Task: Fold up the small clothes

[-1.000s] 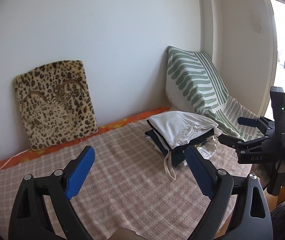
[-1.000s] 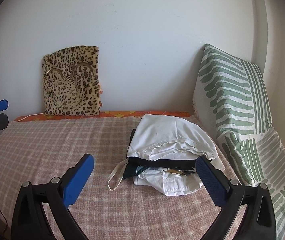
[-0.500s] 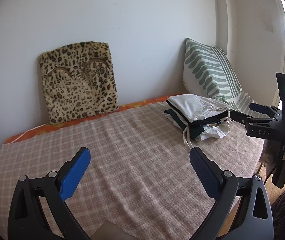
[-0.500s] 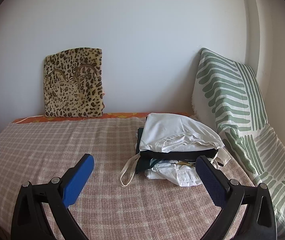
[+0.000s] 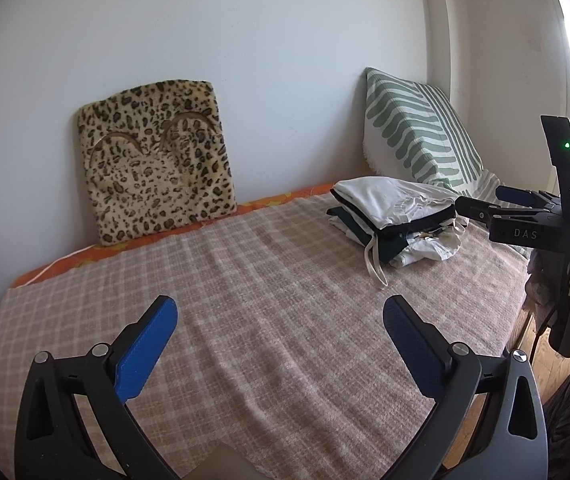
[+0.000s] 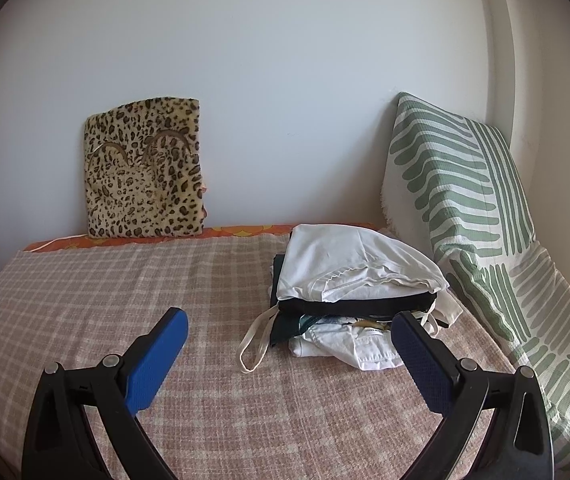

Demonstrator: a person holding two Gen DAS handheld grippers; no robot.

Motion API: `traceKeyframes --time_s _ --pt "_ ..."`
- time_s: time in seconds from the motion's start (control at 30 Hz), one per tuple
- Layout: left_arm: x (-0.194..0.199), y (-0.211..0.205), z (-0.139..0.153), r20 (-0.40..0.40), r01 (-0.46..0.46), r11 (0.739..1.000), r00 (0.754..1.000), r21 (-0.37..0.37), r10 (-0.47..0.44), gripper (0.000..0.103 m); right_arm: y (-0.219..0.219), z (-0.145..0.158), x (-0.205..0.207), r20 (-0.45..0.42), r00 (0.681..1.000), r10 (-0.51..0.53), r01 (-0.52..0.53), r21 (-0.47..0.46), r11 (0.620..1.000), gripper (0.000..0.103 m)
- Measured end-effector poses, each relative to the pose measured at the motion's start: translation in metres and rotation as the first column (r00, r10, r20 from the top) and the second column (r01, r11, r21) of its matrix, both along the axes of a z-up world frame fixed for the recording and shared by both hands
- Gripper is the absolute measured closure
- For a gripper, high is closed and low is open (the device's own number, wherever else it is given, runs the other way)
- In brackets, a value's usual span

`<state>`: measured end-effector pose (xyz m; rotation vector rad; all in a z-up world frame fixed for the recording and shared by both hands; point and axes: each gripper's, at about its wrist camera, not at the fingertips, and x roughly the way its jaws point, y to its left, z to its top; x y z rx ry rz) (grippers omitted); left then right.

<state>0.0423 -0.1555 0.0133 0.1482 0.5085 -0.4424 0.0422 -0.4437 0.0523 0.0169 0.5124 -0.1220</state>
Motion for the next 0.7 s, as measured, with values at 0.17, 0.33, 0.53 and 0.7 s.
traceKeyframes --time_s 0.17,0.33,0.53,0.7 --pt "-0.0005 -0.0001 0.0003 -0.007 0.003 1.0 1.0 -0.004 -0.003 0.0 0.0011 -0.0005 -0.0013 0.0 1.0 0.0 0.0 0.006 1.0 0.0" --pt "-0.0002 0.0011 0.0008 -0.004 0.001 1.0 1.0 -0.005 -0.001 0.0 0.0004 -0.003 -0.0006 0.0 1.0 0.006 -0.006 0.005 1.0 0.0" --pt "-0.0005 0.0005 0.0021 -0.004 0.003 1.0 1.0 -0.01 -0.004 0.0 0.0012 -0.0028 -0.001 0.0 1.0 0.004 -0.004 0.004 1.0 0.0" --pt "-0.0023 -0.002 0.0015 -0.01 0.008 1.0 1.0 -0.01 -0.008 0.0 0.0001 -0.0032 0.0 0.001 1.0 0.006 -0.006 0.003 1.0 0.0"
